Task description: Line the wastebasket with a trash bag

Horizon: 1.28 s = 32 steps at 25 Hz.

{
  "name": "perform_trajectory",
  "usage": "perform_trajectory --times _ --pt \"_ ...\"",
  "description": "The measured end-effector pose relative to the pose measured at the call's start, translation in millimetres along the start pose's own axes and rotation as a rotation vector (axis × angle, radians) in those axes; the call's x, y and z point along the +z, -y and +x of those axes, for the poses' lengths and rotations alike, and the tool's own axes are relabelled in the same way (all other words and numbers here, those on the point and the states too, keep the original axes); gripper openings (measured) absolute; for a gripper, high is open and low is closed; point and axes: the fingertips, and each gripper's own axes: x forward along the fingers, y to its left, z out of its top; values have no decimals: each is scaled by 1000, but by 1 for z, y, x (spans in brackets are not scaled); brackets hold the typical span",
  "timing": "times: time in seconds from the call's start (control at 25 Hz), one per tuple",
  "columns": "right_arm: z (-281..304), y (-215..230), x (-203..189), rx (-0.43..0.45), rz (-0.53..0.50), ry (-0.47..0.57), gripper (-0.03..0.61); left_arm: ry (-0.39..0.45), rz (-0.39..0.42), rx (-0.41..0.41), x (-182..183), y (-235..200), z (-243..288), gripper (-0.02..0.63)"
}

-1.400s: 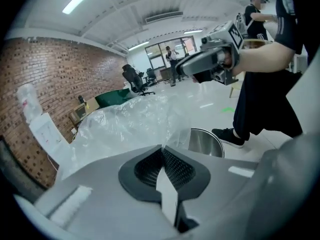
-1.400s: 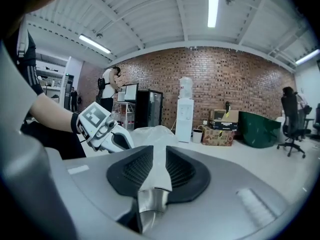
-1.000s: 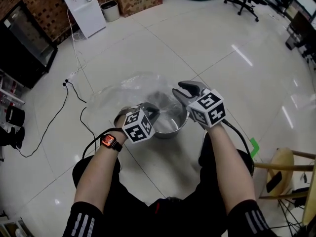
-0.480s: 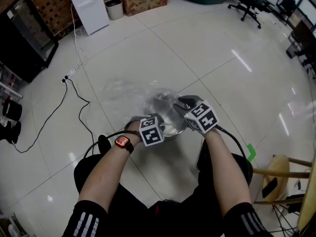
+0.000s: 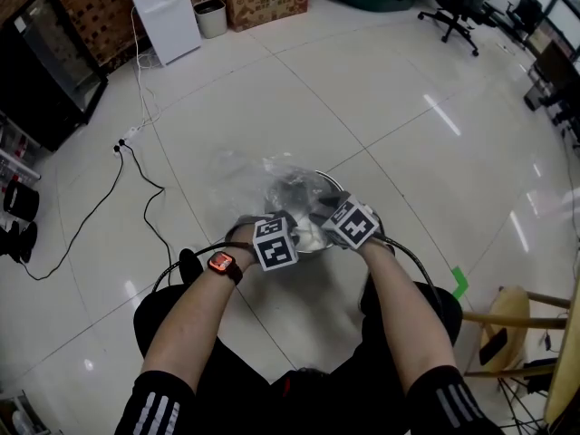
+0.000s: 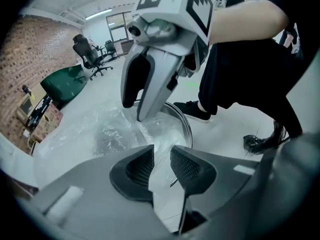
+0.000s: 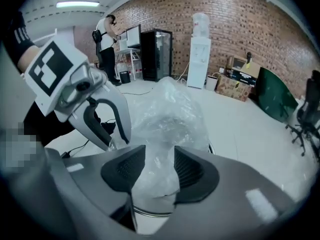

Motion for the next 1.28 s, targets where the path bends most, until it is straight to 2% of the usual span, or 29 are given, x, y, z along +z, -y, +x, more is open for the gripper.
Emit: perform_trajectory --times 0.12,0.24,0.32,0.36,0.48,0.6,0.68,0.8,0.92,1.04,1.12,1.2,1.28 --pt "16 -2 -4 7 -24 -11 190 36 -23 18 6 -8 -15 97" --pt "34 -4 -10 34 1 -19 182 92 -70 42 12 -22 -38 97" --pt "44 -6 -18 47 -3 -49 139 119 -96 61 15 -33 -54 97" --pt "49 -7 -22 48 -21 -71 112 124 -106 75 14 -39 -61 97" --pt "65 -10 -33 40 -129 -148 87 89 -164 133 -6 -64 -78 97" --pt "77 -14 -40 45 -199 -201 87 -1 -288 188 -46 -90 -78 120" --pt "85 -18 -44 59 -206 -221 87 -24 -419 172 -72 -96 -70 160" --pt "93 -22 -46 80 -208 -232 87 31 -646 86 -92 -93 -51 215" --pt "93 -22 -43 89 -186 -214 87 73 -754 60 -94 -95 -38 225" --pt "90 -23 -41 97 -162 -202 87 87 -784 9 -87 -89 -26 211" --pt "86 -21 -38 97 -143 -186 87 75 -759 0 -80 -83 -19 125" --pt "82 -16 -33 84 -133 -154 87 52 -710 26 -75 -82 -17 -4" --pt "74 -9 -31 77 -113 -140 89 47 -650 50 -65 -83 -19 -6"
